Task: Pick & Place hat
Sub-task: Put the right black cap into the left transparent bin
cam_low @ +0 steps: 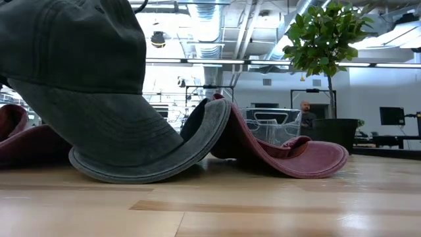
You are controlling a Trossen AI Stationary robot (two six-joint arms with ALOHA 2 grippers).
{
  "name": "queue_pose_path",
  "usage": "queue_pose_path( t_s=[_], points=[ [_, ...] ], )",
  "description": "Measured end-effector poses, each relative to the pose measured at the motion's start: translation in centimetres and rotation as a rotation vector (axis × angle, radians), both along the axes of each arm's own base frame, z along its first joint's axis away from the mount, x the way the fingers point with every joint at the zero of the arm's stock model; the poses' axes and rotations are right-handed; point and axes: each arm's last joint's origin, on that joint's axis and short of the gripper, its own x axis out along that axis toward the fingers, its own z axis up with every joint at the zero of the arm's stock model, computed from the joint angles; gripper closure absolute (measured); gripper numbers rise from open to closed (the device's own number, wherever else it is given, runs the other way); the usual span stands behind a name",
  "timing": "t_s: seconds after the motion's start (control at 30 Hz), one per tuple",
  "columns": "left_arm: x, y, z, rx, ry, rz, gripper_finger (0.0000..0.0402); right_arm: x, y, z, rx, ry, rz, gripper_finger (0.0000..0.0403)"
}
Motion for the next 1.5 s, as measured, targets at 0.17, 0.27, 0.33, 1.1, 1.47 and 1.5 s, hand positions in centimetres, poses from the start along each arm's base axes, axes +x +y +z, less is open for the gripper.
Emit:
queue_pose_path(
  t_s=[0.17,0.27,0.33,1.1,1.47,1.5],
  points=[
    [0.0,0.0,0.1,0.0,-0.01,0.012,0.0392,0.0,0.0,0.0,0.001,-0.004,0.001,0.0301],
    [0.1,0.1,0.2,0.003,-0.024,0.042,0.0392,0.4,0.1,-0.5,-0.001,0.009,0.001,0.0301],
    [0.1,0.1,0.3,0.005,-0.037,0.043,0.0392,0.7,0.2,-1.3,-0.007,0.037,0.001,0.0301],
    [-2.9,-1.1,4.6,-0.026,-0.288,-0.192,0.0392,3.9,-3.0,-5.5,0.506,0.212,-0.116,0.0301],
    [-3.4,-1.5,5.2,0.062,-0.41,-0.217,0.0392,5.3,-5.5,-8.2,0.813,0.38,0.022,0.0301],
    [-3.5,-1.5,5.3,0.064,-0.42,-0.216,0.0392,5.5,-5.4,-8.7,0.818,0.389,0.036,0.0301]
  ],
)
